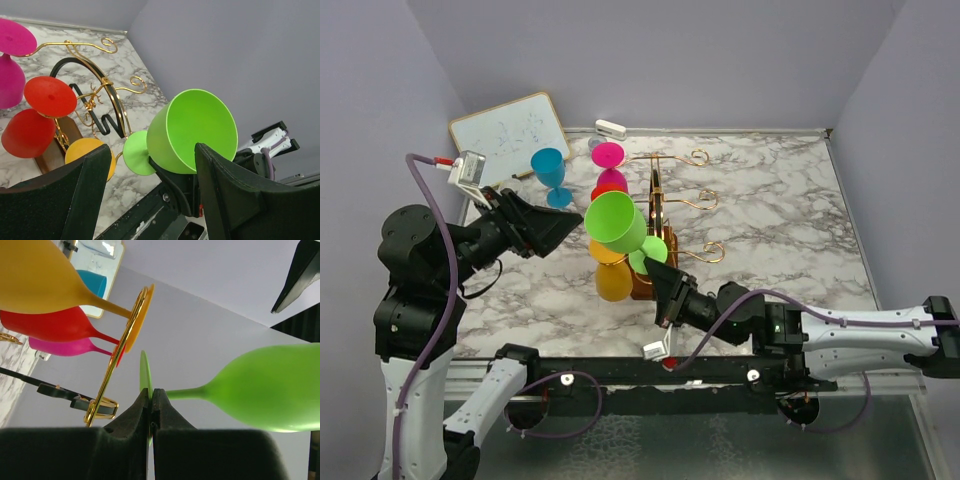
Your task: Take the wine glass off the wine glass rack
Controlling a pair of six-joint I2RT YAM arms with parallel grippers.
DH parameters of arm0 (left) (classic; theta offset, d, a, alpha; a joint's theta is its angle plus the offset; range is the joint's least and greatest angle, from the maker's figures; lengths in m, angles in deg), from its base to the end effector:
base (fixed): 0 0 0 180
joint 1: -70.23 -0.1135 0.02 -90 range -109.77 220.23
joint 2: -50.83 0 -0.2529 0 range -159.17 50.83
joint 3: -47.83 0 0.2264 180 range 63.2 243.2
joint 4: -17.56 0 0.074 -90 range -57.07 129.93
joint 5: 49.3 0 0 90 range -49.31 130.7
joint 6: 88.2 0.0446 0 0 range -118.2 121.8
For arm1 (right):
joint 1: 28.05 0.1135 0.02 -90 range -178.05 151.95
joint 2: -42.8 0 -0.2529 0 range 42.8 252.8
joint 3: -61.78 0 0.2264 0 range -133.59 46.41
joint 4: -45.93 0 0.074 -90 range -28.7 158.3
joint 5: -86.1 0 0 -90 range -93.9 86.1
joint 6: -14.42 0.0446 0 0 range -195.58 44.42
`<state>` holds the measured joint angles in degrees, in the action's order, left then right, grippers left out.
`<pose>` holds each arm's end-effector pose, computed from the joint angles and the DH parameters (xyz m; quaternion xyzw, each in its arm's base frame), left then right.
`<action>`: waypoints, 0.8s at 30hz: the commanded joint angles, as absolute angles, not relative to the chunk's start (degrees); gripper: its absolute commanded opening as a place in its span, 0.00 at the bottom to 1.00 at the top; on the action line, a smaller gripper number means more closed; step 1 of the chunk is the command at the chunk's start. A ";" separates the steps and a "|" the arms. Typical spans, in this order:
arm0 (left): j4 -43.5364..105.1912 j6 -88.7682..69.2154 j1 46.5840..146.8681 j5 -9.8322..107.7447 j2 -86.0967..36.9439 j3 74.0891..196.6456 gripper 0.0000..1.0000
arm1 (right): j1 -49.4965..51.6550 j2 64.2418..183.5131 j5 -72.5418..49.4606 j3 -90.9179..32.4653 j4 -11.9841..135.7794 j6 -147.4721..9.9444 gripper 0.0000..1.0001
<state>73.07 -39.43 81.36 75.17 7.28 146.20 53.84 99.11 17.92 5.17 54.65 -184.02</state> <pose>0.0716 -0.0398 0.4715 0.0247 0.7102 -0.4853 0.5094 0.0475 0.2157 0.3082 -0.7515 0.0562 -0.2868 0.5914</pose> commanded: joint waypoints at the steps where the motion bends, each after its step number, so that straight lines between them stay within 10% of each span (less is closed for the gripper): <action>1: 76.11 -38.33 81.65 74.68 8.35 144.80 0.70 | 55.62 100.37 20.14 2.15 63.34 -192.67 0.01; 24: 78.62 -37.17 82.14 75.10 9.67 142.44 0.59 | 58.83 104.02 20.61 -0.36 66.14 -193.18 0.01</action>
